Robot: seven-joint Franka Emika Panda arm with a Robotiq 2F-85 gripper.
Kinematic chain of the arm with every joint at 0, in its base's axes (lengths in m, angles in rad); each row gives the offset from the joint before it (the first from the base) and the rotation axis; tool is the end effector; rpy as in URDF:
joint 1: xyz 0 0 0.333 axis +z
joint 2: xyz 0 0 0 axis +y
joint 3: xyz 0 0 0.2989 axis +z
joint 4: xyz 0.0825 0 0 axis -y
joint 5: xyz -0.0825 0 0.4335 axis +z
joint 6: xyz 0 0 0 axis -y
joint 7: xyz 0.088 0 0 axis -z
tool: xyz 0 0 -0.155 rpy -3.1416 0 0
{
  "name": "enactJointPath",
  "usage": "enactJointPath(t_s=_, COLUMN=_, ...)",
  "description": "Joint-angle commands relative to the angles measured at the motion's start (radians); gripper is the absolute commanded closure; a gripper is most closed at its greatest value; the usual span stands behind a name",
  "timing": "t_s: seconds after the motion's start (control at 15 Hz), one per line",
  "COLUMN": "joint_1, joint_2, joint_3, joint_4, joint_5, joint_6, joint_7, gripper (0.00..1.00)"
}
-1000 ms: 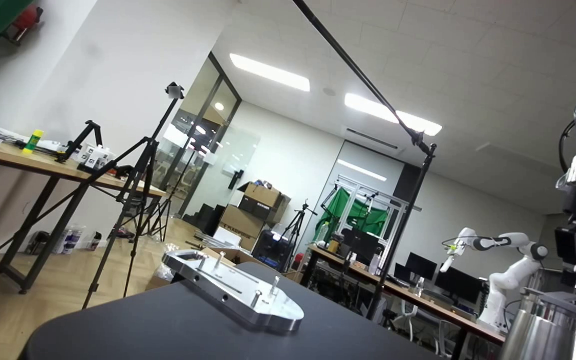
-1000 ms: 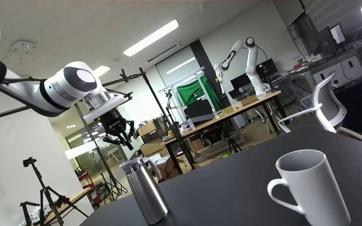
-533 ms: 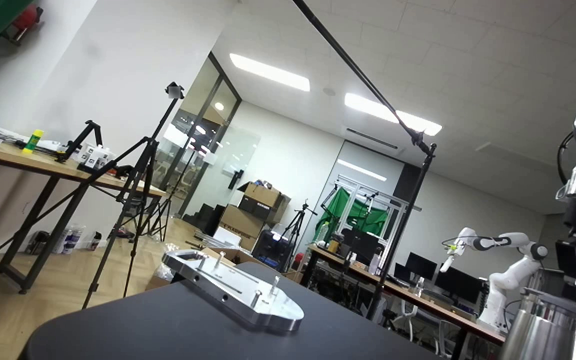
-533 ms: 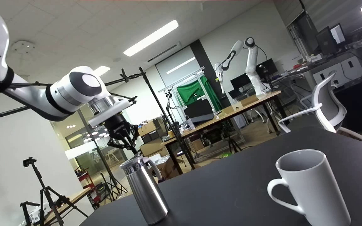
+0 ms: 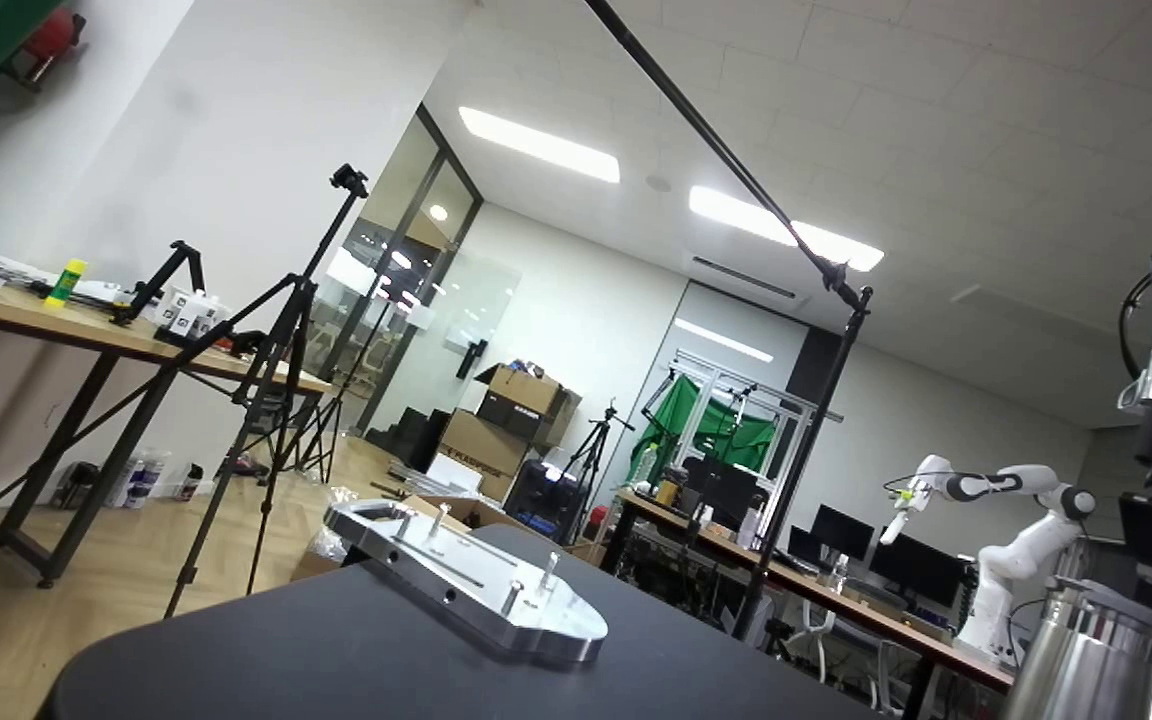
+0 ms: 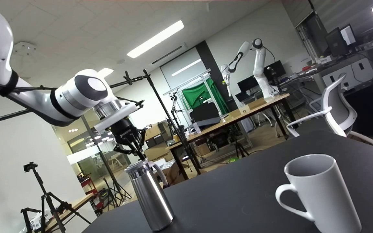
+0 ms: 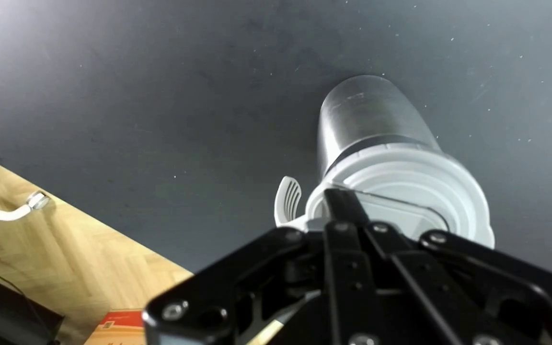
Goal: Open and close the lid on the top of the flask
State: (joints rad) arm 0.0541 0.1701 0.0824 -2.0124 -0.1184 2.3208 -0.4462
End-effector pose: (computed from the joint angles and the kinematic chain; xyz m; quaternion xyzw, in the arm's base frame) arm 0.6378 0.0811 0.2914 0.9438 0.3208 0.0626 0.0493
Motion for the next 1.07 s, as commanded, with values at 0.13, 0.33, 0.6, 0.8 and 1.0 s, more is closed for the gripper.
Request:
enactJointPath(t_s=0.13, joint_1=-0.01, joint_2=-0.016, joint_3=0.011, joint_4=-0.02, joint_5=0.046, joint_6=0.003, joint_7=-0.021, gripper=1.0)
enactJointPath(t_s=0.33, joint_1=-0.007, joint_2=-0.045, joint_3=0.014, joint_4=-0.01, joint_5=0.064, joint_6=-0.037, joint_7=-0.041, gripper=1.0)
enactJointPath(t_s=0.6, joint_1=-0.005, joint_2=-0.097, joint_3=0.014, joint_4=-0.01, joint_5=0.068, joint_6=-0.115, joint_7=-0.058, gripper=0.74)
enactJointPath(t_s=0.8, joint_1=-0.007, joint_2=-0.143, joint_3=0.003, joint_4=-0.008, joint_5=0.053, joint_6=-0.205, joint_7=-0.086, gripper=0.6)
enactJointPath(t_s=1.0, joint_1=-0.011, joint_2=-0.181, joint_3=-0.014, joint_4=0.001, joint_5=0.062, joint_6=-0.295, joint_7=-0.111, gripper=0.4)
